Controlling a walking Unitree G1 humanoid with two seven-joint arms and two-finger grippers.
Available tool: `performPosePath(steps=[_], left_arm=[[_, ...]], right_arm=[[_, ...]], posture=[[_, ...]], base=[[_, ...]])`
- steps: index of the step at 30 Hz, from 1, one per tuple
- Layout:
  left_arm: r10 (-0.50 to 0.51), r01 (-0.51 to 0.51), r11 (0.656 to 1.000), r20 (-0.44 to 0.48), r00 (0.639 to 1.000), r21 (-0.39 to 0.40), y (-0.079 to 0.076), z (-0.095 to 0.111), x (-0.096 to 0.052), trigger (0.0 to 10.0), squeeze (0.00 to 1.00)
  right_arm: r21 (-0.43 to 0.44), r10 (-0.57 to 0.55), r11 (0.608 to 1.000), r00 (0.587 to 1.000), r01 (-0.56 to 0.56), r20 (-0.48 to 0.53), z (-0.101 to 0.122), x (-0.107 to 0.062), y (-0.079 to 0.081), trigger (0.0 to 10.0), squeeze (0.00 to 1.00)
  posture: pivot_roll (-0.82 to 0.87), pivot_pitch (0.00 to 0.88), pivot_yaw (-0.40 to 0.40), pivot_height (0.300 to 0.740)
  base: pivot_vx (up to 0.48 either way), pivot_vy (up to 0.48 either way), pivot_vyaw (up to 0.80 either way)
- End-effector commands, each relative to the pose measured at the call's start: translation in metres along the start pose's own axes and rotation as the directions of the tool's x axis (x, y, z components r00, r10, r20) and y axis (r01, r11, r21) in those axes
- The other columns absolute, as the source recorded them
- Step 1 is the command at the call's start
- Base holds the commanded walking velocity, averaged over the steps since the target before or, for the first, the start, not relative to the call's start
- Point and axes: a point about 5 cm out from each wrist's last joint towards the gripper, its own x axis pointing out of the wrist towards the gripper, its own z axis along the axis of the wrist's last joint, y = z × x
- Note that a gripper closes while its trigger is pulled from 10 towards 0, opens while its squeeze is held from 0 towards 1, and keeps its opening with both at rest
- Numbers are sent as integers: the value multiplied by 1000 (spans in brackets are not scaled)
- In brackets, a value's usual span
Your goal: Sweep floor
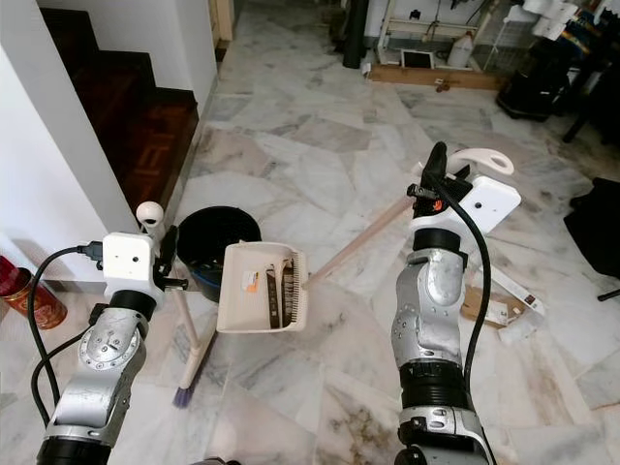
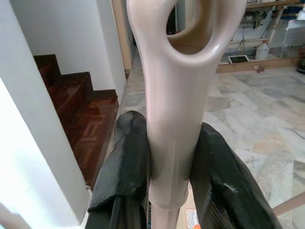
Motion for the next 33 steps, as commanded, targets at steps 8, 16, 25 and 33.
performPosePath(steps=[8,16,25,33], left_arm=[[1,-3,1000,51,999,24,0,8,2,10000,0],[36,-38,999,37,999,35,4,5,1,10000,0],[53,-54,998,33,998,37,6,4,1,10000,0],[66,-68,997,32,997,40,8,4,2,10000,0]], right_arm=[[27,43,999,997,-45,65,18,19,17,10000,0],[48,76,996,995,-79,66,20,25,23,10000,0],[48,102,993,992,-106,78,24,30,30,10000,0],[49,124,991,989,-128,81,25,31,34,10000,0]], posture=[[153,47,-76,740],[152,59,-81,740],[153,61,-85,740],[154,64,-91,740]], base=[[237,0,331],[295,0,93],[330,0,0],[332,0,63]])
